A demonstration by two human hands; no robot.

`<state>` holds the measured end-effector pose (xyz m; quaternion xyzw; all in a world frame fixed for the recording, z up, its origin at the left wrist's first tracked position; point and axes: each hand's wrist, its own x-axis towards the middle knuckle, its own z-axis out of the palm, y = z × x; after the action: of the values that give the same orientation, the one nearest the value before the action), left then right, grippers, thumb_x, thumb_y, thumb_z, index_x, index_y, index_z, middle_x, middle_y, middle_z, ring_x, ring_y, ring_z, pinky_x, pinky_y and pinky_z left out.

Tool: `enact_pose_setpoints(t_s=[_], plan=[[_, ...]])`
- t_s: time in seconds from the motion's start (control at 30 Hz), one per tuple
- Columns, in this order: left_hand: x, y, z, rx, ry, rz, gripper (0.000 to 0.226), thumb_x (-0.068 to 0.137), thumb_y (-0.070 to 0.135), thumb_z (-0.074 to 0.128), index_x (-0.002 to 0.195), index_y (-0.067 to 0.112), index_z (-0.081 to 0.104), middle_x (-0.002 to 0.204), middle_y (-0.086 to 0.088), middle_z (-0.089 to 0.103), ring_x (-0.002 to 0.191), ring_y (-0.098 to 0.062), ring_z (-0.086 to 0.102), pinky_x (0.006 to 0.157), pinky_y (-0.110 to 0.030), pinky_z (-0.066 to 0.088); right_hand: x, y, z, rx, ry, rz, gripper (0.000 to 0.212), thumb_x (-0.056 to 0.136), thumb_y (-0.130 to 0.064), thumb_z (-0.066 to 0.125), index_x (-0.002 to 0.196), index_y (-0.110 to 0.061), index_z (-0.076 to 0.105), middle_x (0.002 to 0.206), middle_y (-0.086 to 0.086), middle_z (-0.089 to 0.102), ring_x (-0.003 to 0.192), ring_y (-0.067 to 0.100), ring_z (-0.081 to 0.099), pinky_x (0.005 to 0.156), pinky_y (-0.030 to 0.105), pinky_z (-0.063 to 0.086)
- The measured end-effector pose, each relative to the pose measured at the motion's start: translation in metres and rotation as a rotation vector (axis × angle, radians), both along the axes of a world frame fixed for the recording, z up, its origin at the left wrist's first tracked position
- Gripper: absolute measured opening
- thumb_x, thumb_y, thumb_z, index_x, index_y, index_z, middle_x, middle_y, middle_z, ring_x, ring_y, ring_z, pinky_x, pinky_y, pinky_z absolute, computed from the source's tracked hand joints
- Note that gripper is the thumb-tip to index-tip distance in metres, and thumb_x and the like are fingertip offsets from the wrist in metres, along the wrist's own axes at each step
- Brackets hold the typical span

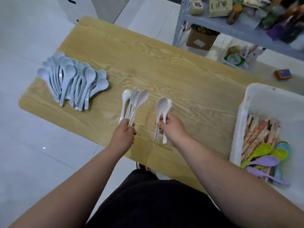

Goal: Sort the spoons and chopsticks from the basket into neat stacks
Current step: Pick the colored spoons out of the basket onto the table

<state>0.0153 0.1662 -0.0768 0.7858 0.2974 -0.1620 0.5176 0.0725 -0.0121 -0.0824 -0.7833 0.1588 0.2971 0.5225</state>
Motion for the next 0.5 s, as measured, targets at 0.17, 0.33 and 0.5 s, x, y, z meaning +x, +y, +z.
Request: enact_pose_setpoints(t_s=[0.17, 0.33, 0.5], plan=[[0.011, 0.064, -0.028, 0.214, -0.024, 0.008, 0.014, 0.100, 0.018, 0.036, 0.103, 0.016, 0.049, 0.088, -0.011, 0.064, 0.079, -0.033, 0.062, 0.073, -0.055, 0.054, 0.025, 0.042, -0.022, -0.074, 0.051, -0.013, 0.005, 0.094, -0.019, 0.066, 0.098, -0.020, 0.065, 0.101, 0.004, 0.070, 0.092, 0.024, 0.069, 0.089, 0.049, 0.058], [0.027, 0.082, -0.048, 0.297, 0.041, -0.065, 0.011, 0.102, 0.021, 0.038, 0.105, 0.015, 0.046, 0.090, -0.010, 0.061, 0.077, -0.025, 0.059, 0.059, -0.039, 0.046, 0.044, 0.070, -0.038, -0.151, 0.092, -0.014, 0.011, 0.092, -0.017, 0.063, 0.103, -0.019, 0.064, 0.098, 0.002, 0.070, 0.089, 0.023, 0.070, 0.085, 0.042, 0.059], [0.042, 0.090, -0.060, 0.385, 0.059, -0.191, 0.010, 0.094, 0.017, 0.048, 0.092, 0.010, 0.055, 0.085, -0.007, 0.057, 0.075, -0.026, 0.057, 0.059, -0.034, 0.045, 0.054, 0.090, -0.045, -0.191, 0.131, -0.034, 0.009, 0.093, -0.014, 0.059, 0.101, -0.018, 0.061, 0.099, 0.004, 0.069, 0.089, 0.026, 0.070, 0.080, 0.041, 0.060]])
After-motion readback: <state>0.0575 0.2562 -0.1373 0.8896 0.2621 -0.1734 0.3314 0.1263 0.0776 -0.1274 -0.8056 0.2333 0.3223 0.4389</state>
